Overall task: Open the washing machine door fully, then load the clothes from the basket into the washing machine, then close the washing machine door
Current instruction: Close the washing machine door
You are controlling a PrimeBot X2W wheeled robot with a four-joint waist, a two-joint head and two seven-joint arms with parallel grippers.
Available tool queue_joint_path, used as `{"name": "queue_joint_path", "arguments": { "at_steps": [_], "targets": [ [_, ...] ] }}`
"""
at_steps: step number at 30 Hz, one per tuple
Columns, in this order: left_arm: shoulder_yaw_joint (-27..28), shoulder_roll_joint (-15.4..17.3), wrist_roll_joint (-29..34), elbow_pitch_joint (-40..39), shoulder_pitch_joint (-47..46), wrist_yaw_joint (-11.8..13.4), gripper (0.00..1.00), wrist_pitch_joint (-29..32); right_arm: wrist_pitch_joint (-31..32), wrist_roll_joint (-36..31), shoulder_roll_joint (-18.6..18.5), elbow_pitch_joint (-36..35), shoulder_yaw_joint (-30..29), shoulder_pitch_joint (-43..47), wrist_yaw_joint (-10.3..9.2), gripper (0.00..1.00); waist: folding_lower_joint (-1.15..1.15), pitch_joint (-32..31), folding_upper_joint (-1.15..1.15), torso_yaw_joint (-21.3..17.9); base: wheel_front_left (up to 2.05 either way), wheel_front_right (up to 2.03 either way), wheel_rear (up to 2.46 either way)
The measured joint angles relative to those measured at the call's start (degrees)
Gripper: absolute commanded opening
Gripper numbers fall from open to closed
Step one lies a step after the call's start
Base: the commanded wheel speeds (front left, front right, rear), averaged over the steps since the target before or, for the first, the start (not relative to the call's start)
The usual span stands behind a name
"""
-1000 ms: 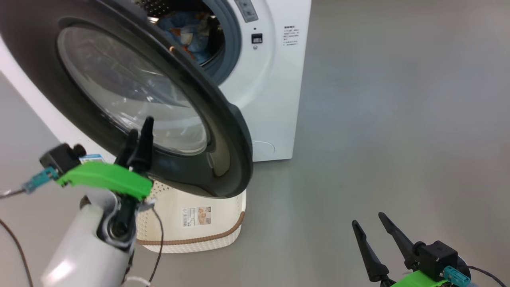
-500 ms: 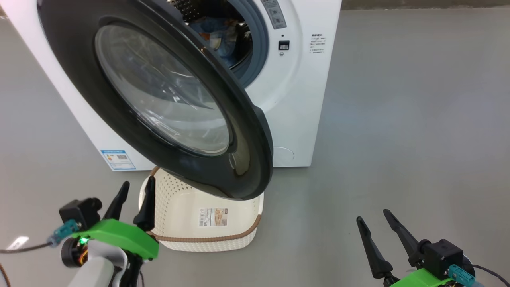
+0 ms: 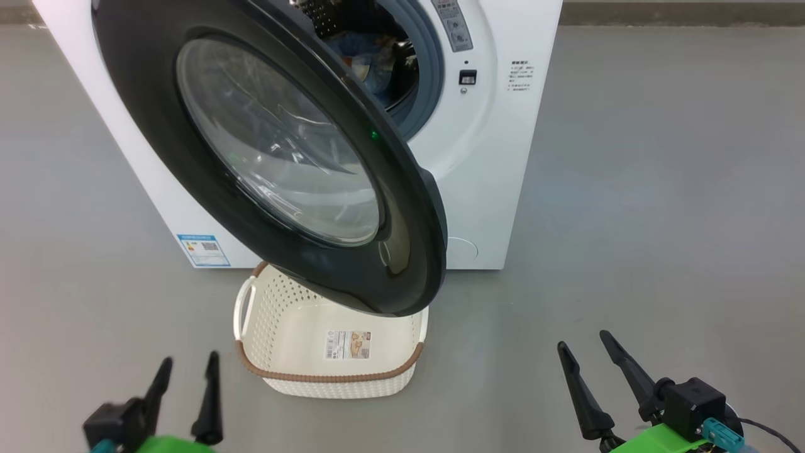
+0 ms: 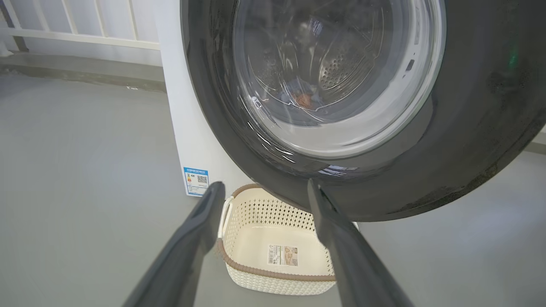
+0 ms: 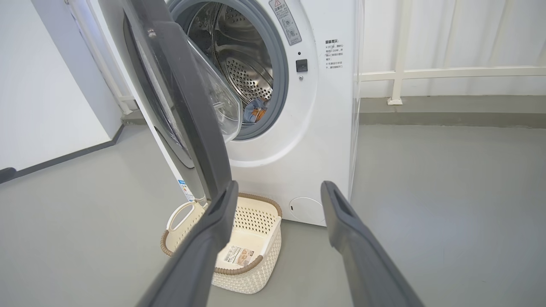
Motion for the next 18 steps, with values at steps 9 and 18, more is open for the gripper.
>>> {"name": "queue_joint_path", "arguments": {
  "at_steps": [9, 18],
  "targets": [
    [7.65, -2.36, 4.21, -1.57, 5.46, -1.30, 1.00, 0.00, 0.00, 0.01, 0.12, 0.10, -0.14, 0.01, 0.00, 1.00, 0.00, -1.04, 0.00, 0.45, 0.00, 0.00, 0.00],
    [11.62, -4.59, 7.27, -1.65, 6.05, -3.31, 1.00, 0.00, 0.00, -0.08, 0.04, 0.16, -0.63, 0.02, 0.00, 1.00, 0.00, -1.28, 0.00, 0.92, 0.00, 0.00, 0.00]
  ]
}}
